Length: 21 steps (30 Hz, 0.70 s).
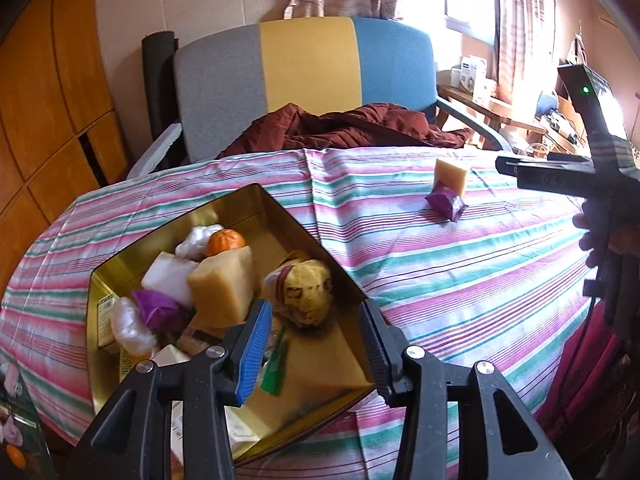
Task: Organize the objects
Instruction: 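Withdraw both open tools from the tray toward the cheese block and candy, then grasp purple wrapped candy with left tool while right tool grasps yellow cheese block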
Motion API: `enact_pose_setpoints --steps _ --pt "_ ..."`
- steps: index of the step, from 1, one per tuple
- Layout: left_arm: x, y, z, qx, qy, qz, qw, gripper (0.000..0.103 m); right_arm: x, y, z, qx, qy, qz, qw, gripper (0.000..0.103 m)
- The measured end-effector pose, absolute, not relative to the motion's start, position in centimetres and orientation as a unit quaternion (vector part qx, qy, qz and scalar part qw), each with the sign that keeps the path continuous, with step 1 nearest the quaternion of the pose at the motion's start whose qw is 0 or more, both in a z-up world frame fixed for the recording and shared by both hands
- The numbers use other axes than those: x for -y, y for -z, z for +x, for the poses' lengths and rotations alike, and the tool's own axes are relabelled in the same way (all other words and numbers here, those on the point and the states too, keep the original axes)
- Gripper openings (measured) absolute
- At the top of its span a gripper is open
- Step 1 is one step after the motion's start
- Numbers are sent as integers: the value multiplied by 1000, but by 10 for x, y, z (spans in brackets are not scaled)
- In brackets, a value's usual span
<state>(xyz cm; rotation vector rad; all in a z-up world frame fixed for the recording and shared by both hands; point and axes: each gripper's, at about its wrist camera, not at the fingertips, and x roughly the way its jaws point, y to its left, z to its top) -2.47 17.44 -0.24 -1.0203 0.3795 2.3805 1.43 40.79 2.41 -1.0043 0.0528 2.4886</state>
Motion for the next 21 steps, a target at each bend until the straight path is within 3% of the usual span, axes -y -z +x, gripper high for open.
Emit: enact_pose_setpoints --steps 9,21 --pt "-222 12 -29 -166 -862 -386 285 46 -466 -13 11 -22 -899 -350 263 103" --pt "-282 31 -45 -187 -840 -405 307 46 -524 13 26 -172 -872 -365 276 103"
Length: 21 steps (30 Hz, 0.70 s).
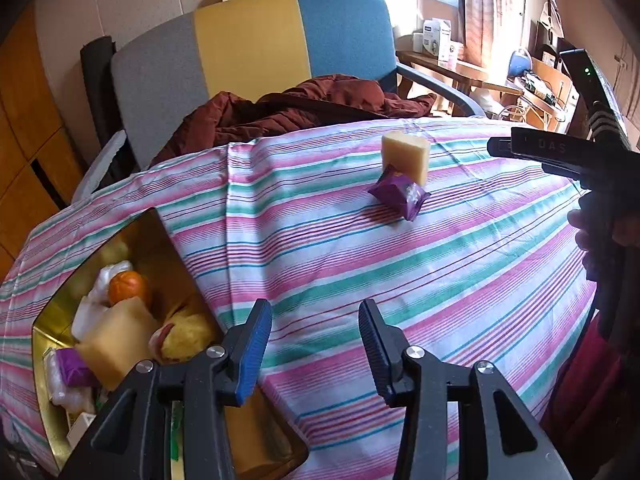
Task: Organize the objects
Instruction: 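Grasp purple wrapped candy with left tool while right tool grasps yellow cheese block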
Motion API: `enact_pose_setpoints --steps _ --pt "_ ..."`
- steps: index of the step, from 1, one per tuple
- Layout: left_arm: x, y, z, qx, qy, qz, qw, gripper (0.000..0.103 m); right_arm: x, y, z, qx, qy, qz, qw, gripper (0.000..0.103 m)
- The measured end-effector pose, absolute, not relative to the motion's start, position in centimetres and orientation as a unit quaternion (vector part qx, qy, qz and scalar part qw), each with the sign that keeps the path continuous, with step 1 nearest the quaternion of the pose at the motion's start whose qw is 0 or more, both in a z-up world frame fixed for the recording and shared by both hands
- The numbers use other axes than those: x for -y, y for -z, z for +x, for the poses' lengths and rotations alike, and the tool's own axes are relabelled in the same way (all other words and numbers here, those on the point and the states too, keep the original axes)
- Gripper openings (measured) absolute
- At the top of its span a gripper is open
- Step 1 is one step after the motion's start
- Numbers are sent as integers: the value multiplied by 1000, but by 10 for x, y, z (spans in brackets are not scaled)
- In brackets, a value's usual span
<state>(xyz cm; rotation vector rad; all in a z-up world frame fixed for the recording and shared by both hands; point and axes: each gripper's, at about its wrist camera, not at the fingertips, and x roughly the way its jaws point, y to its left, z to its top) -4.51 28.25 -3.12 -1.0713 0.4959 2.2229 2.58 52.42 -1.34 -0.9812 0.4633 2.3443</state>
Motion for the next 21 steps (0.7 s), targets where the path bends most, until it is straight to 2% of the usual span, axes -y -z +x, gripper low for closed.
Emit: enact_pose_setpoints --steps 21 --pt "-360 56 -81 -211 -814 -424 336 46 -540 19 33 -220 -854 -378 281 103"
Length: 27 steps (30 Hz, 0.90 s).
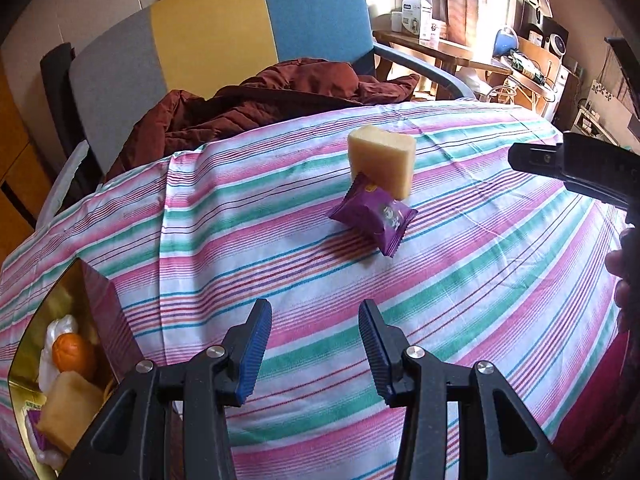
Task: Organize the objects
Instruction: 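Grasp purple wrapped candy with left tool while right tool grasps yellow cheese block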
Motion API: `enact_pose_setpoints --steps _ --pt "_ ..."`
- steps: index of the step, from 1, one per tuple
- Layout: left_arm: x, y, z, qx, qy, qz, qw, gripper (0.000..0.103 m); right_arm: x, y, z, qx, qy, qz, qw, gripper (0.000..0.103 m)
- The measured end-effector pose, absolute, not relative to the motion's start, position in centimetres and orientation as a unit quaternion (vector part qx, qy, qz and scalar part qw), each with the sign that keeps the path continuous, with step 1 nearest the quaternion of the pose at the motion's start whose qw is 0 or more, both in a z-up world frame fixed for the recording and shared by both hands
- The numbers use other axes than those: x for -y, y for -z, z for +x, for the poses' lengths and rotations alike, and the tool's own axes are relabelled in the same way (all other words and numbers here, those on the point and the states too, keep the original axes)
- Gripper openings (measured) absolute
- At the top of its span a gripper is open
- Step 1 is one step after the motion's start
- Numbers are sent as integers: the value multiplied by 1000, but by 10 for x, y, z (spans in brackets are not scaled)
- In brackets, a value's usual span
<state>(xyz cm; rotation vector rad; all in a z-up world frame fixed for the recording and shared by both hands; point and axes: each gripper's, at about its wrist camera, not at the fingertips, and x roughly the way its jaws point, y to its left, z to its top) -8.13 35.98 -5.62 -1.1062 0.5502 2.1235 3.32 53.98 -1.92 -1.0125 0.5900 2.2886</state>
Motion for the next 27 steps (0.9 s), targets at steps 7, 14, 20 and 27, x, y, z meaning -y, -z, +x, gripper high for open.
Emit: enact_pose_setpoints --steps 7,14,20,27 --pt "-390 61 -96 -209 -802 -429 358 46 -549 21 37 -245 -845 -377 289 103" --pt "-412 66 -120 -120 -779 -492 370 55 -550 23 36 -249 -844 -379 287 103" --pt "-429 79 -142 -62 -776 -534 330 60 -550 23 36 -252 -843 -380 284 103" --pt "-450 87 -152 -67 -787 -533 303 60 -552 24 35 -255 -842 -383 281 103"
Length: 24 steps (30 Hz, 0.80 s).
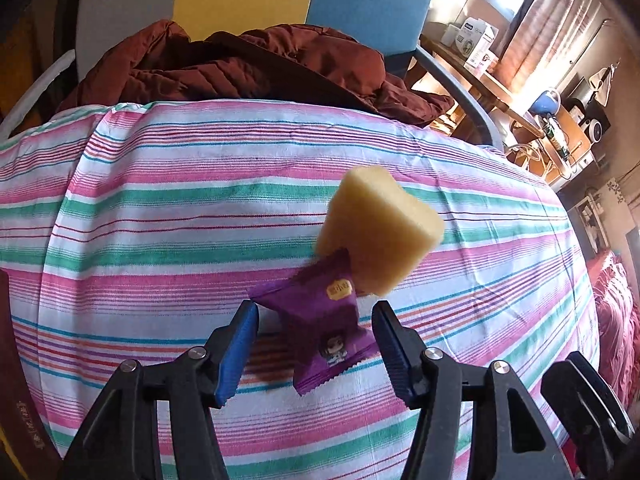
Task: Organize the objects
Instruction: 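Grasp purple wrapped candy with left tool while right tool grasps yellow cheese block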
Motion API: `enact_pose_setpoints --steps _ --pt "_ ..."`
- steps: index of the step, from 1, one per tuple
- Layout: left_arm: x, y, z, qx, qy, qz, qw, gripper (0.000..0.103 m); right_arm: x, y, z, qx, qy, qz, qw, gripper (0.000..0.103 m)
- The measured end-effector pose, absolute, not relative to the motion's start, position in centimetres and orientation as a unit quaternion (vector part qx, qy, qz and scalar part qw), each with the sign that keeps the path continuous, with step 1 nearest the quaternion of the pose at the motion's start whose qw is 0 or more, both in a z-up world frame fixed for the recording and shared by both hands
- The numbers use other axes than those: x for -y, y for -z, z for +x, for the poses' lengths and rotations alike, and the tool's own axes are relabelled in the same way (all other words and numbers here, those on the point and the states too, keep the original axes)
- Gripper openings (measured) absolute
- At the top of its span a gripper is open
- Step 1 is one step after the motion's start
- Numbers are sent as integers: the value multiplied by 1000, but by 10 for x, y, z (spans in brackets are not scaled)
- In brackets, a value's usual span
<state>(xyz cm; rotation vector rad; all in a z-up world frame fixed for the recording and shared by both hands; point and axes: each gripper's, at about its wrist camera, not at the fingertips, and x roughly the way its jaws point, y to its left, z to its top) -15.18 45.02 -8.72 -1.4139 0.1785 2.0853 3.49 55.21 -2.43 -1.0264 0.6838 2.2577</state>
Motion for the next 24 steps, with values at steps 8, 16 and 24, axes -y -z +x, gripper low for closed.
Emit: enact_pose_setpoints --steps 8,16,24 --pt "-445 98 -149 -135 -795 -497 320 41 -553 28 34 -256 -840 -390 278 103" --pt "-391 96 -101 -151 -790 -489 336 40 -548 30 29 -242 -842 -399 272 103" --pt "-368 97 -78 -158 -795 -472 347 39 -543 44 21 -257 -832 -427 244 103"
